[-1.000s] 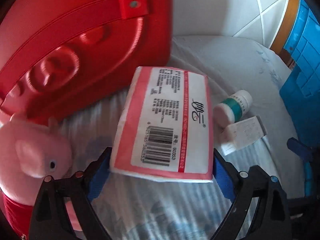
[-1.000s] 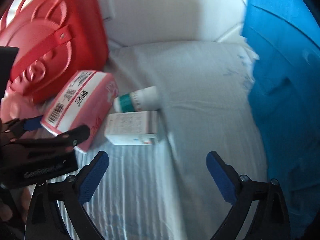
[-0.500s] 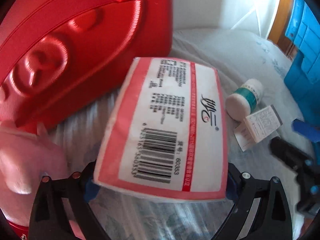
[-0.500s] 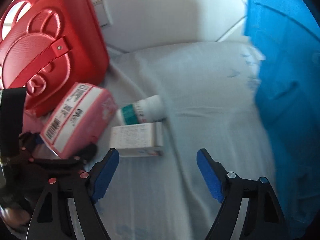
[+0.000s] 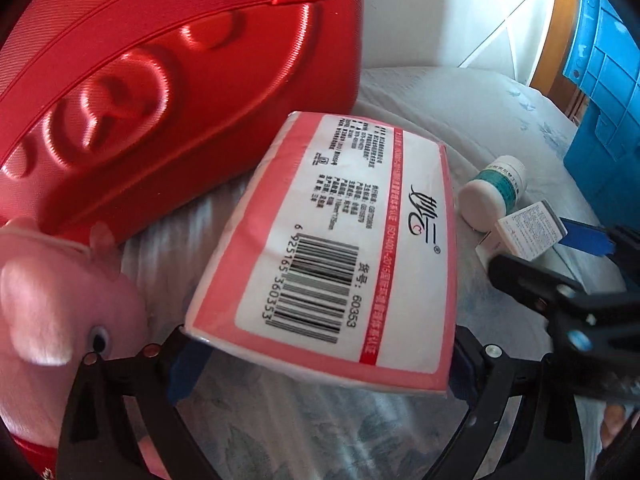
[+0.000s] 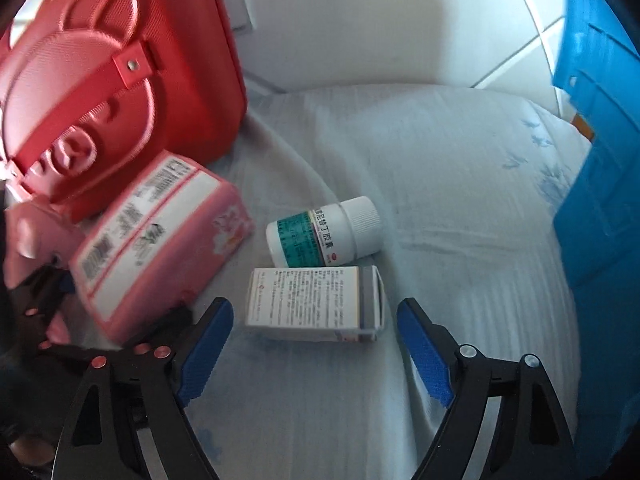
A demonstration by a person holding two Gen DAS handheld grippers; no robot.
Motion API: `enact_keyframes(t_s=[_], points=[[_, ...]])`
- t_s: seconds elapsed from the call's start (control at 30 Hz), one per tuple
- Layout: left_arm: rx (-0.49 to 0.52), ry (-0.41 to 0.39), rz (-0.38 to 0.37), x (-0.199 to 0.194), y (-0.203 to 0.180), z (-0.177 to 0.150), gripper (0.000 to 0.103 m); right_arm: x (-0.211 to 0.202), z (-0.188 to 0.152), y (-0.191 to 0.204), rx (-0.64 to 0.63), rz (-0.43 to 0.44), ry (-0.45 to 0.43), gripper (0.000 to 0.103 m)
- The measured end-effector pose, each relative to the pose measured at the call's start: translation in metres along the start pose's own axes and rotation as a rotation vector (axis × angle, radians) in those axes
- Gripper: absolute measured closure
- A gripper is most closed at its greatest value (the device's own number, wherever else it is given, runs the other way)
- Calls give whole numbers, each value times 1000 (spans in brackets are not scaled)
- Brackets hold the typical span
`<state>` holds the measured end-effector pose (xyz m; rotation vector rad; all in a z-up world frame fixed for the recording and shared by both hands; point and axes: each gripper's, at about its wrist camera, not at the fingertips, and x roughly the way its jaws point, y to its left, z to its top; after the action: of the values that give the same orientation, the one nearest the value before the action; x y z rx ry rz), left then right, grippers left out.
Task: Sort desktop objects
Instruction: 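Grasp the white tissue pack with left tool while right tool grasps the medicine box, then lift and carry the tissue pack and medicine box over the blue bin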
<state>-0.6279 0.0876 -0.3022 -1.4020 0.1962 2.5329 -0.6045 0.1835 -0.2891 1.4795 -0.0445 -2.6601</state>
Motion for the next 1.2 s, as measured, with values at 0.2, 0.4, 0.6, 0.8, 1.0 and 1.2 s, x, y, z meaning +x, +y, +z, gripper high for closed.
enact_keyframes(t_s=[0.2, 0.4, 0.6, 0.8, 1.0, 1.2], points=[[-26, -7, 29, -11, 4, -6, 8, 5, 5, 10, -22, -7, -15, 41], [-80, -35, 50, -55, 14, -23, 9, -16, 14, 13, -44, 11, -79, 41], [-138, -89, 98, -131, 26, -42, 11, -76, 0, 34, -96, 0, -130, 42], [-176, -162, 127, -224, 39, -77, 12, -160, -20, 49, -136, 48, -210, 42], [-220, -260, 159, -319, 42, -109, 12, -268, -55, 79, -181, 73, -302, 42], [-224, -337, 171, -396, 41, -147, 12, -364, -96, 103, -226, 74, -393, 42]])
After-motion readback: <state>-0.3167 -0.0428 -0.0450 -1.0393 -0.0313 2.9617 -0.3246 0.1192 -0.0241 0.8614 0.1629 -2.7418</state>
